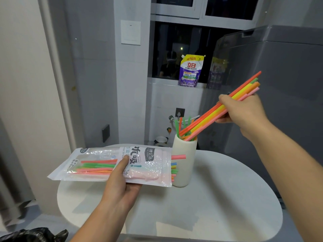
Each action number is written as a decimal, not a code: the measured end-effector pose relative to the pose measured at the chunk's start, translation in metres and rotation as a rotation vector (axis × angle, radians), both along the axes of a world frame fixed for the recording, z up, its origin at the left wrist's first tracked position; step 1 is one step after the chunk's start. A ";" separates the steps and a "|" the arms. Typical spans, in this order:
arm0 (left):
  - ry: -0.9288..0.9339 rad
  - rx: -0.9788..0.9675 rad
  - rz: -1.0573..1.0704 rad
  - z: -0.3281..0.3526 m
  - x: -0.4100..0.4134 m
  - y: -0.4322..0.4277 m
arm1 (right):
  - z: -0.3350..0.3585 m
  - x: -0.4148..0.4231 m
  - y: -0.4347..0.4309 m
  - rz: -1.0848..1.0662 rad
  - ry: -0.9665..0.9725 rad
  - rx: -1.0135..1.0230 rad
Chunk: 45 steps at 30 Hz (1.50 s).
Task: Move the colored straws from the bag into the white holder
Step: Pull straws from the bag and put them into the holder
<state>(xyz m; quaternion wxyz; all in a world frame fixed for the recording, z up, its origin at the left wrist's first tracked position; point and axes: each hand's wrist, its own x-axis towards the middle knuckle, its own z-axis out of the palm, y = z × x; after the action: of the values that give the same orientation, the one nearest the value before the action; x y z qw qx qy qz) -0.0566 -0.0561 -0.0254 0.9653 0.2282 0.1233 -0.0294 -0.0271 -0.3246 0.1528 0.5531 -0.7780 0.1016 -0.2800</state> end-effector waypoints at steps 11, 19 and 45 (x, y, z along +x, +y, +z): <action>-0.010 0.012 -0.013 -0.002 0.000 0.000 | 0.014 0.005 0.007 0.000 -0.013 -0.186; 0.004 0.011 -0.012 0.000 0.000 -0.003 | 0.009 0.027 0.022 0.077 0.079 -0.302; -0.010 -0.003 -0.012 0.002 0.002 -0.001 | -0.061 0.051 0.038 0.048 0.006 -0.558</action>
<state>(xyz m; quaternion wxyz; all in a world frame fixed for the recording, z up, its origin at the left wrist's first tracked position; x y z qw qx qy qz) -0.0547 -0.0569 -0.0234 0.9661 0.2278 0.1169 -0.0343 0.0238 -0.2861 0.0917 0.3237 -0.9032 0.0039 -0.2818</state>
